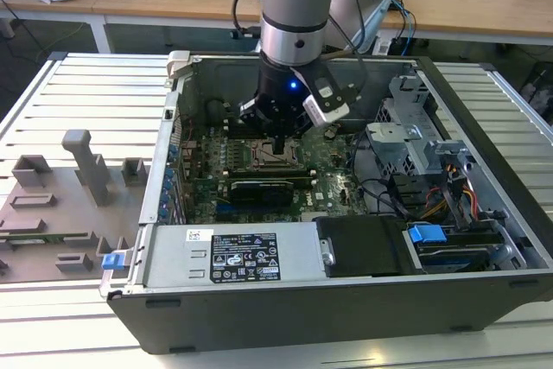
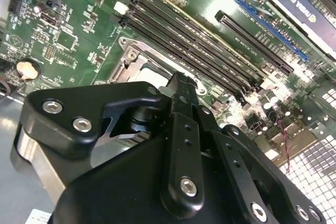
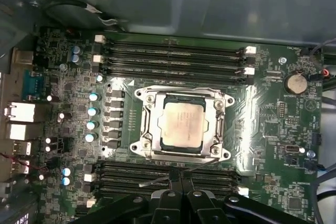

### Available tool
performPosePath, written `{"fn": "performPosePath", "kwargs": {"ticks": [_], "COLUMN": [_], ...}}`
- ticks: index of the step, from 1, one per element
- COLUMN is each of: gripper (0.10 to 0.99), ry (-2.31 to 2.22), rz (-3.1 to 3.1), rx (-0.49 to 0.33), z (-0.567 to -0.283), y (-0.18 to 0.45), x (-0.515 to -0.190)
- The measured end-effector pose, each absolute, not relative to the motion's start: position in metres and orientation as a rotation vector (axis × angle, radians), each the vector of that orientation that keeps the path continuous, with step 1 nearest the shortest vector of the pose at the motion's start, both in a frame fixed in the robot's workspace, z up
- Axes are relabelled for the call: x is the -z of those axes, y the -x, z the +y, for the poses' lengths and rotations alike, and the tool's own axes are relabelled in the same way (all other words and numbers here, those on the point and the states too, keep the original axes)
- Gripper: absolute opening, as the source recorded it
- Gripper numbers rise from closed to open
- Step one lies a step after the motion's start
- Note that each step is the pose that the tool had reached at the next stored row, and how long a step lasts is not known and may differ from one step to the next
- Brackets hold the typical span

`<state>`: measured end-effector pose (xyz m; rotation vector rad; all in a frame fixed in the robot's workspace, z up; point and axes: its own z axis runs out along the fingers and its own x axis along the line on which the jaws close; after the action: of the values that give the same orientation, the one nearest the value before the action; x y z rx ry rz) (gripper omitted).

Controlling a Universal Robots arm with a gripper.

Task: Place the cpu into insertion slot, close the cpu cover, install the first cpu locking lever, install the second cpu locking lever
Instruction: 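Install the second cpu locking lever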

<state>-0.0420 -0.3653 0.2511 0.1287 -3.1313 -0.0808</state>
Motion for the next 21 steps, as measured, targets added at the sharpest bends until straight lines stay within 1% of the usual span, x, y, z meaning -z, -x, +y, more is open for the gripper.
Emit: {"fn": "performPosePath", "kwargs": {"ticks": [7,11,19,21], "gripper": [0.106,0.106,0.106,0.106], "ry": [-0.129,-0.129,-0.163,-0.177], "rz": [-3.129,-3.129,-3.125,-3.122], "rx": [0.202,0.215,0.223,0.26], "z": [-0.38,-0.388,-0.389,-0.388], "y": [0.051,0.061,0.067,0.074], "x": [-0.246,-0.235,-0.219,-0.215]}}
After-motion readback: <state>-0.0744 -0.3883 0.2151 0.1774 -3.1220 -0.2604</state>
